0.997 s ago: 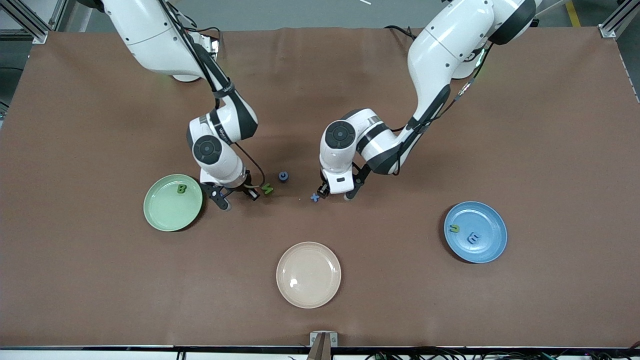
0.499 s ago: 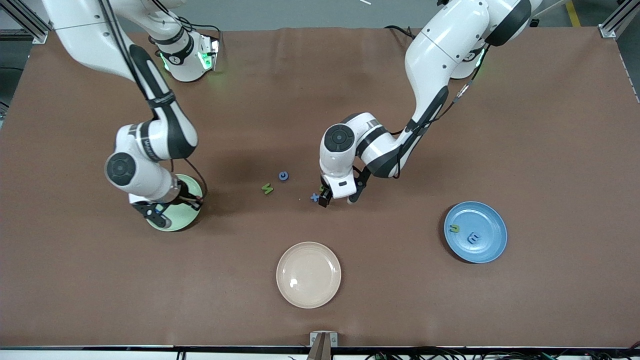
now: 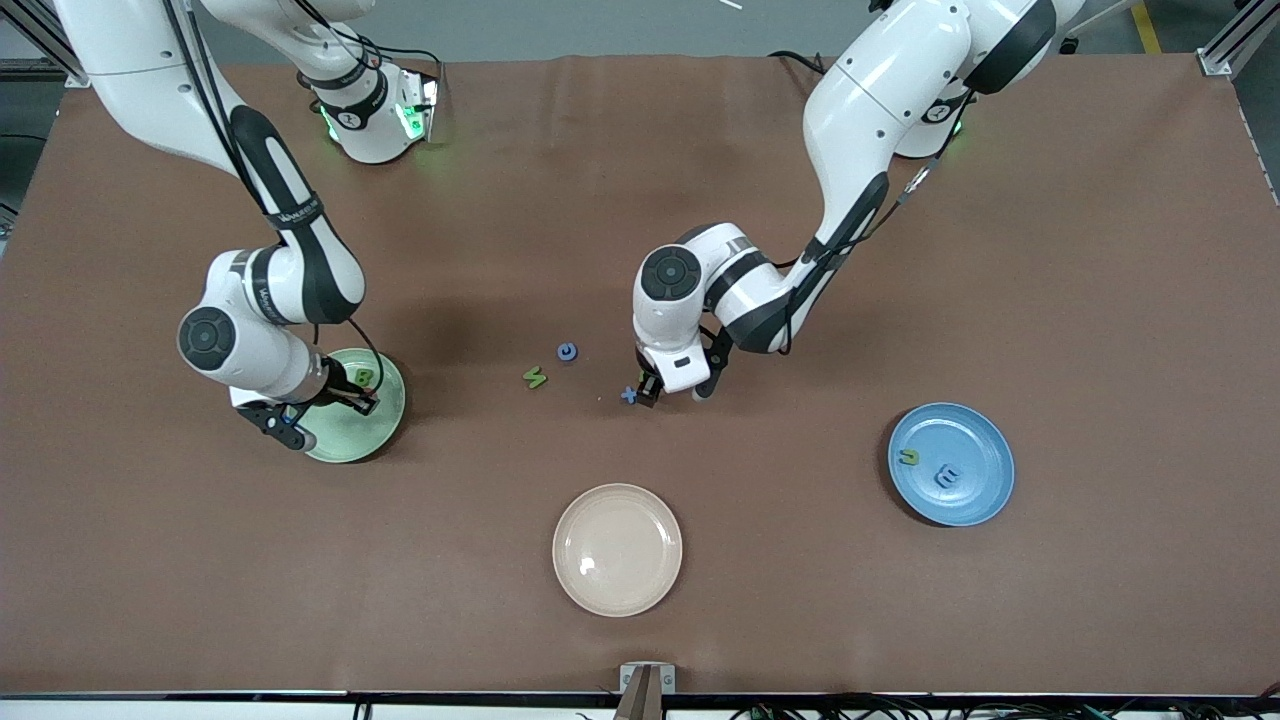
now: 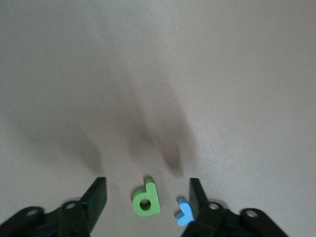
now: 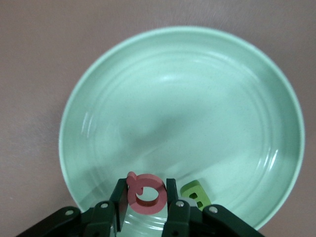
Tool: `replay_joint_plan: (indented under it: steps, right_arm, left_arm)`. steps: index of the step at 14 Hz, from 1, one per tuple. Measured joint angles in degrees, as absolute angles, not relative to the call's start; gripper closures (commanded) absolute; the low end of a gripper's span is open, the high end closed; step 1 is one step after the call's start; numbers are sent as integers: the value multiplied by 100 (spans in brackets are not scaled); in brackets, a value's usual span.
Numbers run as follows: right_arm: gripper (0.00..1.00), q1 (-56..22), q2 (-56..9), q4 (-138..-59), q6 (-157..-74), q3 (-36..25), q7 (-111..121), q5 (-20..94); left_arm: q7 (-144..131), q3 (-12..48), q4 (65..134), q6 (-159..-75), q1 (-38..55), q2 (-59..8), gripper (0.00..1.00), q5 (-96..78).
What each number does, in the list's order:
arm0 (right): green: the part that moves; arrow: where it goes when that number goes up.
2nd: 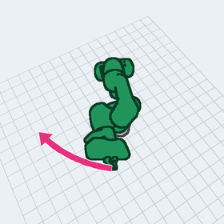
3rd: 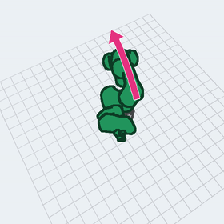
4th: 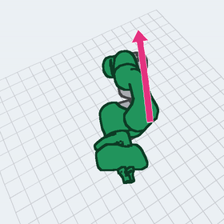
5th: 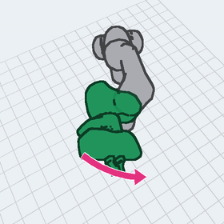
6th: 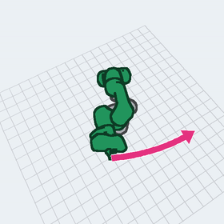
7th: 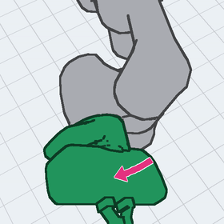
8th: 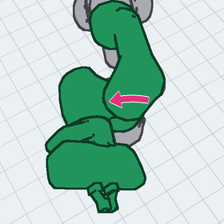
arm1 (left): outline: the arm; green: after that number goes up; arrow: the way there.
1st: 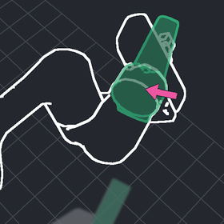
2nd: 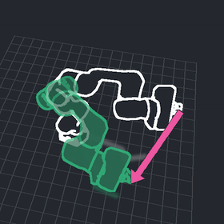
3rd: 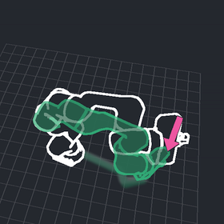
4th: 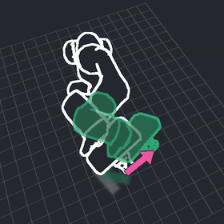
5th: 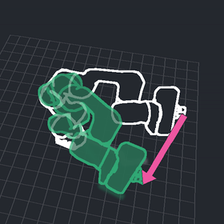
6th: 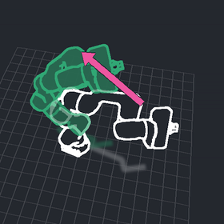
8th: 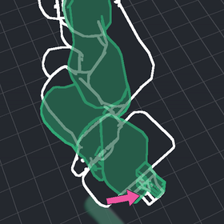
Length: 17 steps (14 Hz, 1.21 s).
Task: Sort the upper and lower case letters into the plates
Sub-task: 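Place the Q with the right gripper while the left gripper grasps the d, then place the d with the left gripper while the right gripper grasps the N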
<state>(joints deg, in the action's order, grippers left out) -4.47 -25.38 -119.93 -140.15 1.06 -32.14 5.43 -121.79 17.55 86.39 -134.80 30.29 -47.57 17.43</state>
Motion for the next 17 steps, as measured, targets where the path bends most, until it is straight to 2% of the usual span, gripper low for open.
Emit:
replay_joint_plan:
  steps: [1,2,3,4,7,9,12,15,17]
  right_arm:
    - [91,-449,-2597,-12001,-14048,119,-3214,543]
    - [68,-449,-2639,-12001,-14073,121,-3214,543]
    - [23,-449,-2663,-12000,-14091,121,-3214,543]
    - [0,-448,-2670,-11998,-14098,120,-3214,543]
    - [0,-443,-2665,-11888,-14084,117,-3215,543]
    - [0,-459,-2632,-11597,-13736,145,-3364,554]
    - [0,-791,-2543,-11072,-13128,243,-4323,558]
    - [0,-1634,-2538,-10913,-13168,284,-5619,559]
    - [0,-2100,-2547,-10902,-13374,291,-6231,559]
  left_arm:
    - [-12317,1755,8560,-13480,3053,-4808,28,1743]
    - [-12423,1754,8491,-13481,3076,-4866,29,1743]
    - [-12505,1747,8431,-13480,3107,-4928,32,1743]
    - [-12550,1722,8392,-13480,3139,-4988,33,1743]
    - [-12603,1697,8342,-13480,3190,-5105,35,1743]
    - [-12606,1691,8314,-13476,3202,-5108,43,1743]
    - [-12623,1692,8300,-13455,3217,-5109,59,1743]
    - [-12763,1696,8283,-13418,3228,-5105,88,1743]
    - [-12806,1689,8246,-13406,3223,-5093,97,1741]
